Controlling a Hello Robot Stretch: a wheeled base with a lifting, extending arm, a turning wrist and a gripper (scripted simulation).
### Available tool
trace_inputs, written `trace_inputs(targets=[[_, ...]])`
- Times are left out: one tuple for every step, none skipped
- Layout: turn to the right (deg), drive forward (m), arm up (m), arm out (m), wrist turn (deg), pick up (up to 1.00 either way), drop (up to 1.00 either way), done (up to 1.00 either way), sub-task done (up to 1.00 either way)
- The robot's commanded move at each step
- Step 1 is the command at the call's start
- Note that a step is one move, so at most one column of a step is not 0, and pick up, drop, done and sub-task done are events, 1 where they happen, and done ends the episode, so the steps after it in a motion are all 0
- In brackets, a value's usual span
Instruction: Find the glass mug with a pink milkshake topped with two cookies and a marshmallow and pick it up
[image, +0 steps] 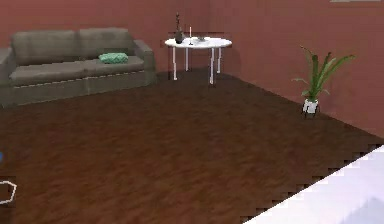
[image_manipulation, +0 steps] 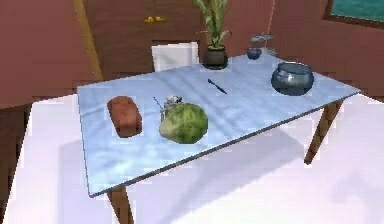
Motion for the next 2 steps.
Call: trace_inputs(targets=[[45.0,0.00,0.00,0.00,0.0,0.00,0.00,0.00,0.00],[45.0,0.00,0.00,0.00,0.0,0.00,0.00,0.00,0.00]])
